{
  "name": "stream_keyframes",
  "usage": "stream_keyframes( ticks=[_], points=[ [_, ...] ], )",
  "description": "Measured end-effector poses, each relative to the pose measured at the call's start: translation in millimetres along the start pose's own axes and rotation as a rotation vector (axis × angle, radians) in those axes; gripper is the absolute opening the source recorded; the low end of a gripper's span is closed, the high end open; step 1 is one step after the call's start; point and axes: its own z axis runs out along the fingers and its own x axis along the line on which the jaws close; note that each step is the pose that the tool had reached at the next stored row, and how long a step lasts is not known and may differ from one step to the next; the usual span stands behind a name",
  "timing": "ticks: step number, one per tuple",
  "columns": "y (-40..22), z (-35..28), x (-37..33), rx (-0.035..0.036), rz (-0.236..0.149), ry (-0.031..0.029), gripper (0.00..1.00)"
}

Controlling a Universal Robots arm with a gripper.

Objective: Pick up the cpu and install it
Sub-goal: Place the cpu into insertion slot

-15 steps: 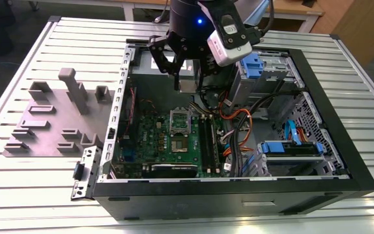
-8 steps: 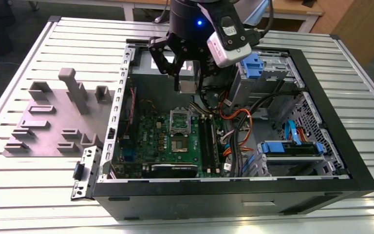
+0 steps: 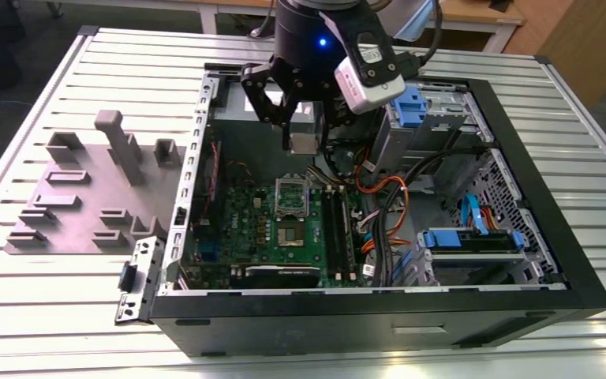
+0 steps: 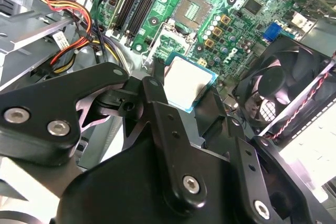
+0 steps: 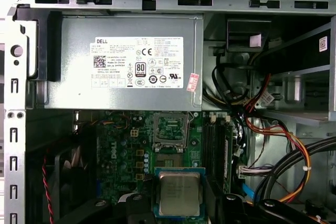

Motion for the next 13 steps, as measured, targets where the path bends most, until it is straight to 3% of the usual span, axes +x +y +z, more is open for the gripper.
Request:
stream_keyframes(
  ticks=[13],
  points=[
    [0.0,5.4,0.0,0.0002,0.000,0.0001,0.47]
  ],
)
